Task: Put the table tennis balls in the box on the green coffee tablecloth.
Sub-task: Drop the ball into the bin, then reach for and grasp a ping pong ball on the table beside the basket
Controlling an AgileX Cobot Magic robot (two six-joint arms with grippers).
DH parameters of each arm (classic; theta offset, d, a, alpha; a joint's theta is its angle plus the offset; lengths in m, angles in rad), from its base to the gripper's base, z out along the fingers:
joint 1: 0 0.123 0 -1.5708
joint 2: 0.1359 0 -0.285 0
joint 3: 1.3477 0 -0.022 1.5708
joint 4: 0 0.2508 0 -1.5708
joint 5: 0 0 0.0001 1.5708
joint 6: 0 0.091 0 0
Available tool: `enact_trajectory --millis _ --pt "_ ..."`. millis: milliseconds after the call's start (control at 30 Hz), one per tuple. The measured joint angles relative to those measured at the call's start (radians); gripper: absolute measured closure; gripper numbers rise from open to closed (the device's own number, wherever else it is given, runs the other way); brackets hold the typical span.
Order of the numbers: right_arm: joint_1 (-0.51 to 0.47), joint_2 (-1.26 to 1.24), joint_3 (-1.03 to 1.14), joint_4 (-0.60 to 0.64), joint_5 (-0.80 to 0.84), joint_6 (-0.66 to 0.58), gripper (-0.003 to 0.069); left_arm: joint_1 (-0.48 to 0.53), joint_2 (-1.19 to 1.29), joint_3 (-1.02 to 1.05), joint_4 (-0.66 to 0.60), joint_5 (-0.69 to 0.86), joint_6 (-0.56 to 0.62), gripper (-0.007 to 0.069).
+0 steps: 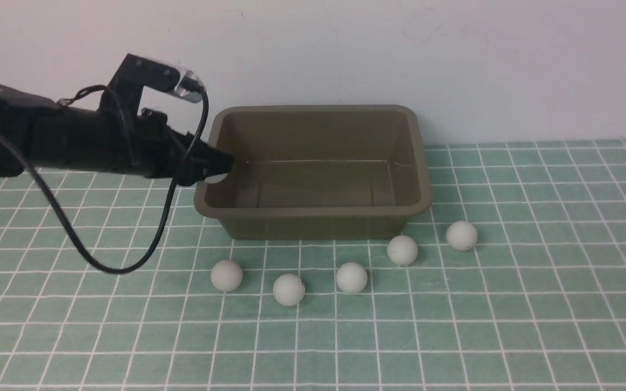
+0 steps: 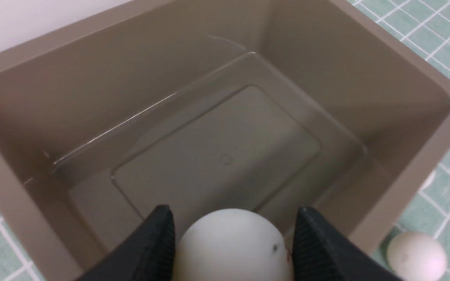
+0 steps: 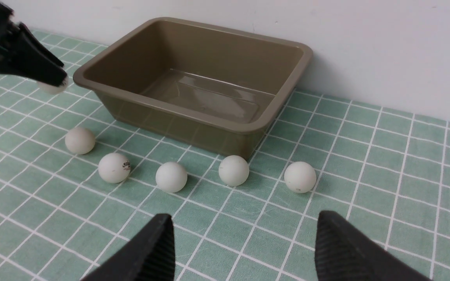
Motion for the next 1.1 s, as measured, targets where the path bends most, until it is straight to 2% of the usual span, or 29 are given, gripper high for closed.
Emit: enact_trajectory --millis 300,533,667,867,967,1100 --pt "0.0 0.0 0.0 0.001 -0.006 0.0 0.0219 0.0 0.066 -0.103 0.152 0.06 -0.086 0.0263" --pt "0.0 0.0 0.0 0.001 -0.006 0.0 0.0219 0.0 0.06 -0.149 0.268 0.161 -0.247 0.0237" --pt "0.0 0.0 0.0 0.001 -0.021 -0.002 0.0219 0.0 0.042 -0.173 0.278 0.228 -0.27 0.0237" --pt "0.0 0.0 0.0 0.001 -0.04 -0.031 0.0219 -0.005 0.029 -0.188 0.234 0.247 -0.254 0.0237" --pt "0.0 0.0 0.0 0.001 -0.043 -0.036 0.0219 -0.005 0.02 -0.188 0.281 0.276 -0.287 0.0237" --pt "0.0 0.0 0.0 0.001 -0.044 -0.042 0.0219 -0.005 -0.017 -0.188 0.438 0.334 -0.405 0.0237"
